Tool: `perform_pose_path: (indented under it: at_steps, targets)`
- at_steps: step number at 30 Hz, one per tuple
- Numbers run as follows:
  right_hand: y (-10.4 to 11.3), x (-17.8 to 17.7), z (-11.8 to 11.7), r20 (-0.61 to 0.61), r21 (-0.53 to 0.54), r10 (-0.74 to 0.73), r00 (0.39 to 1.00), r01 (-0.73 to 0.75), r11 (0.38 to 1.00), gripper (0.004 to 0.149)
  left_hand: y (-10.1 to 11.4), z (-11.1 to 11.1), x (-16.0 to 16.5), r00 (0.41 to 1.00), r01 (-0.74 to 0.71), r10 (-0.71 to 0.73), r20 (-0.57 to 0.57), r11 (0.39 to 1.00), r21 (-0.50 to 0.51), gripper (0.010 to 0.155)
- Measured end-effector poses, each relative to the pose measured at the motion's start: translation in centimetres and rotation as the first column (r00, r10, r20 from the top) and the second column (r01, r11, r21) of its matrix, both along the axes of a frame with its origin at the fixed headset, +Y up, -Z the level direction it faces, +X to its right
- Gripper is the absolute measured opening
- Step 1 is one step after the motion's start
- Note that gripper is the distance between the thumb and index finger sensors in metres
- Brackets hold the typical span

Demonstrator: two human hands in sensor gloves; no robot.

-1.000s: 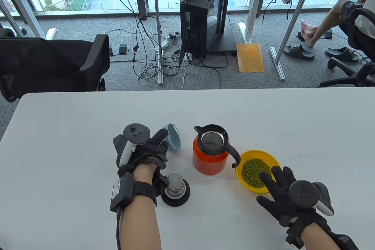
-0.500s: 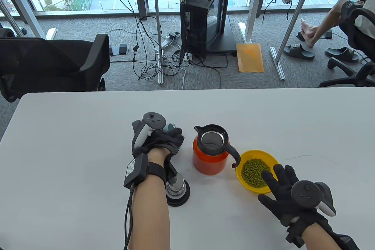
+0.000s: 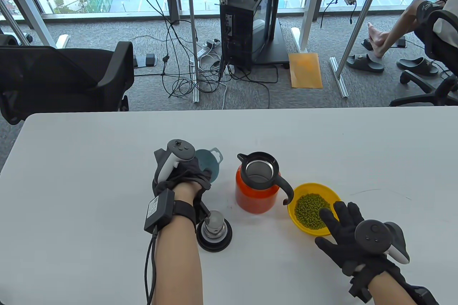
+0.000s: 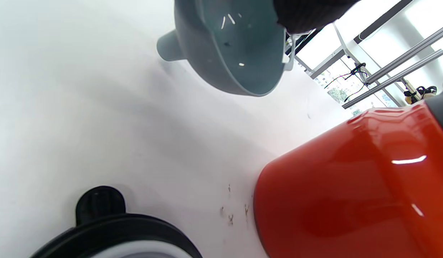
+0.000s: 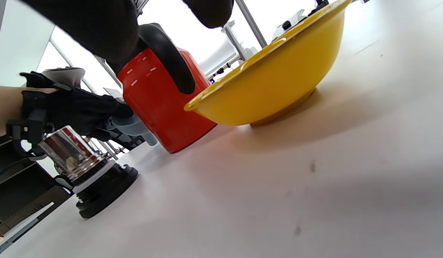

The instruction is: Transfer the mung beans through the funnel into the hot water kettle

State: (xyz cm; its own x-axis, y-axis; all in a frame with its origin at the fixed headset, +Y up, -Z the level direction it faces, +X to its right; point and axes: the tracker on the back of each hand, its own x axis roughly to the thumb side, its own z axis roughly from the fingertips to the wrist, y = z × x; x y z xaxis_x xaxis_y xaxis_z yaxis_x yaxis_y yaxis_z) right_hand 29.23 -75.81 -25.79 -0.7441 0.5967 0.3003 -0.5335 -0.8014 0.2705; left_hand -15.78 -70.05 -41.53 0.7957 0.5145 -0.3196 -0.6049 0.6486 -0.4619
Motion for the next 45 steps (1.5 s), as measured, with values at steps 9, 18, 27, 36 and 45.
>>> perform_pose_path:
  at_steps: [9, 18, 27, 36, 45]
  targets:
    - [0.0, -0.1, 0.0, -0.006, -0.002, -0.003, 1.000, 0.003, 1.000, 0.085, 6.5, 1.1, -0.3, 0.991, -0.077, 0.102, -0.087, 0.966, 0.245, 0.073]
    - [-0.1, -0.2, 0.0, -0.019, -0.006, -0.022, 1.000, 0.022, 1.000, 0.085, 12.5, 2.1, 2.8, 0.974, -0.209, 0.228, -0.002, 0.895, 0.394, 0.069]
    - [-0.2, -0.2, 0.0, -0.025, -0.012, -0.036, 0.999, 0.036, 0.999, 0.085, 13.0, 3.1, 6.0, 0.941, -0.338, 0.321, 0.108, 0.868, 0.363, 0.062]
    - [-0.2, -0.2, 0.0, -0.029, -0.017, -0.046, 0.998, 0.046, 0.999, 0.085, 10.1, 3.5, 9.5, 0.932, -0.359, 0.328, 0.154, 0.893, 0.272, 0.061]
    - [-0.1, -0.1, 0.0, -0.030, -0.013, -0.055, 0.998, 0.055, 0.998, 0.085, 6.6, 3.0, 11.5, 0.961, -0.268, 0.245, 0.126, 0.936, 0.226, 0.064]
